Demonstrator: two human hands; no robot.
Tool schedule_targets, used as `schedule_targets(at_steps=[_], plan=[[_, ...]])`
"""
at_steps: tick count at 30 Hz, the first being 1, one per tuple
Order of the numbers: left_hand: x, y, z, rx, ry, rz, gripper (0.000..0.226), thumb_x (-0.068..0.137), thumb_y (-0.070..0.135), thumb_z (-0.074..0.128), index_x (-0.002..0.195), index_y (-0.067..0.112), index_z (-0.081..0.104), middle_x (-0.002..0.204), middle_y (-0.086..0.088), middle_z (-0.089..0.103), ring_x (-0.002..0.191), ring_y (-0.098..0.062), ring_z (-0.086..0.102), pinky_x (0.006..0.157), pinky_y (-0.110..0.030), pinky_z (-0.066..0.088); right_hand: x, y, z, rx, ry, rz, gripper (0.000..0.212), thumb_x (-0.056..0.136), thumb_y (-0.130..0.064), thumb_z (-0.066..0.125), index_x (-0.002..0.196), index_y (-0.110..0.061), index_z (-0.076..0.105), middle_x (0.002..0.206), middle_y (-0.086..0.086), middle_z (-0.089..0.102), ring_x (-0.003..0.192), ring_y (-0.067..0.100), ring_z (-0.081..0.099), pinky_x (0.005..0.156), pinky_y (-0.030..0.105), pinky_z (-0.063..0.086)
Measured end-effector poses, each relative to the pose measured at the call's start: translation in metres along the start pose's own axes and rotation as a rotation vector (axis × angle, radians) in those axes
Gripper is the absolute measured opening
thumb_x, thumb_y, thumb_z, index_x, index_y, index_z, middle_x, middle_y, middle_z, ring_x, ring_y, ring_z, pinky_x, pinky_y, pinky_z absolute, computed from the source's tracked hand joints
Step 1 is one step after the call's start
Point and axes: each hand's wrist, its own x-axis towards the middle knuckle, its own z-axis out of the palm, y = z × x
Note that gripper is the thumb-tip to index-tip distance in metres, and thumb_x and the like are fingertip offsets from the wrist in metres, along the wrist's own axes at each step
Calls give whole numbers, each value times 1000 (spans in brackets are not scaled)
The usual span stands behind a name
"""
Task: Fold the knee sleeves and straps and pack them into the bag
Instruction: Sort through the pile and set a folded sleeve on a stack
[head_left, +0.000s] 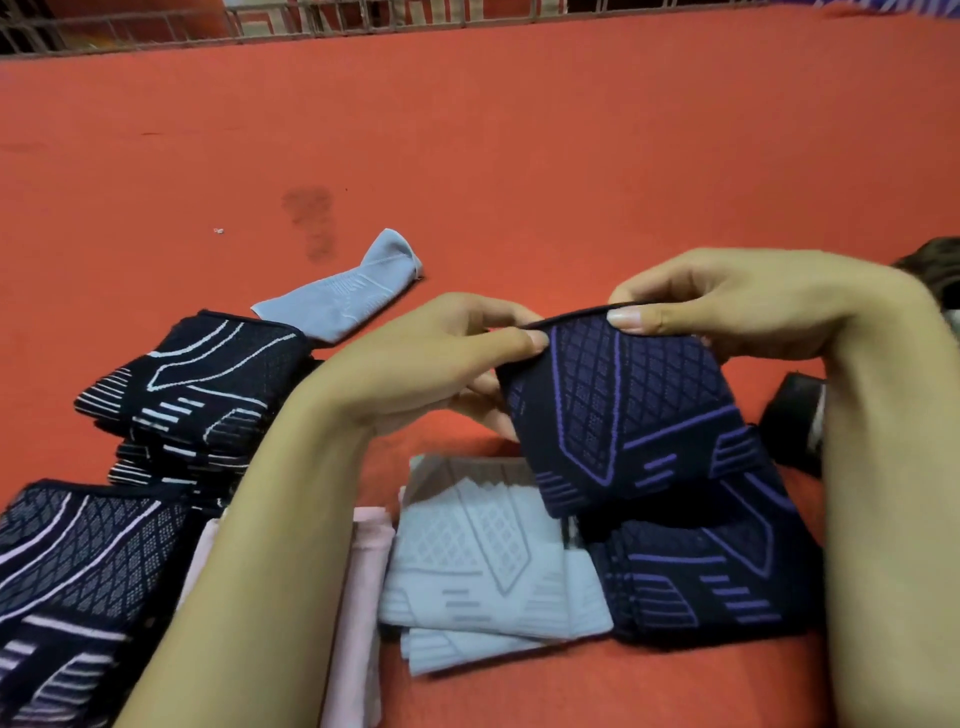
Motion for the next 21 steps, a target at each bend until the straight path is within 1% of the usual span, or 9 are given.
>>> schedule_targets(at_steps=[3, 6, 10, 14, 15, 17, 18, 20, 21], plan=[[2, 5, 17, 21, -34, 8, 22, 109, 10, 49, 114, 5, 69, 68, 7, 66, 56, -5, 61, 54, -20, 55, -17, 2, -7, -58, -48, 94, 29, 92, -40, 65, 91, -12, 76, 85, 11, 71, 75, 21, 64, 65, 28, 56], [7, 5, 38, 4, -141, -29, 25, 110, 8, 46, 123, 3, 67, 83, -4, 73, 65, -13, 69, 57, -22, 58, -31, 7, -12, -132, -37, 206, 28, 86, -40, 73, 88, -12, 78, 84, 5, 71, 80, 17, 58, 75, 25, 51], [18, 4, 53, -15, -229, -63, 27, 112, 11, 43, 127, 6, 65, 97, -17, 74, 76, -27, 73, 62, -27, 61, -42, 10, -20, -129, -19, 287, 30, 82, -40, 78, 95, -13, 80, 90, 10, 66, 85, 24, 47, 83, 35, 44], [26, -6, 65, 46, -318, -135, 28, 114, 18, 39, 130, 10, 60, 98, -25, 76, 71, -31, 75, 61, -34, 64, -42, 16, -18, -168, 14, 363, 17, 86, -35, 78, 99, -25, 83, 98, 3, 80, 86, 14, 67, 90, 36, 56], [28, -10, 66, 74, -331, -142, 28, 114, 19, 39, 130, 11, 60, 97, -24, 76, 71, -31, 75, 60, -34, 64, -39, 18, -18, -172, 14, 389, 14, 88, -32, 78, 99, -26, 84, 95, 2, 80, 84, 12, 68, 88, 32, 57], [29, -12, 65, 112, -354, -143, 28, 114, 21, 40, 130, 13, 61, 93, -13, 78, 68, -29, 76, 54, -29, 60, -38, 19, -18, -175, 35, 419, 11, 90, -31, 77, 97, -28, 84, 86, -3, 76, 75, 10, 66, 75, 23, 57], [30, -12, 64, 127, -371, -136, 28, 113, 20, 42, 131, 13, 62, 94, -9, 78, 68, -28, 76, 52, -27, 58, -37, 18, -21, -174, 59, 416, 10, 90, -34, 77, 95, -29, 85, 88, -5, 76, 74, 10, 66, 73, 21, 55], [30, -12, 62, 149, -394, -121, 28, 113, 20, 45, 130, 11, 64, 98, -8, 77, 68, -26, 76, 51, -26, 57, -36, 15, -25, -170, 94, 401, 13, 90, -38, 77, 92, -28, 85, 98, -9, 78, 81, 9, 67, 76, 22, 55], [30, -13, 62, 152, -392, -121, 27, 112, 20, 46, 129, 11, 65, 99, -8, 77, 68, -25, 76, 51, -25, 57, -34, 14, -25, -167, 92, 397, 14, 90, -38, 76, 92, -27, 85, 96, -9, 79, 80, 9, 66, 75, 21, 55]])
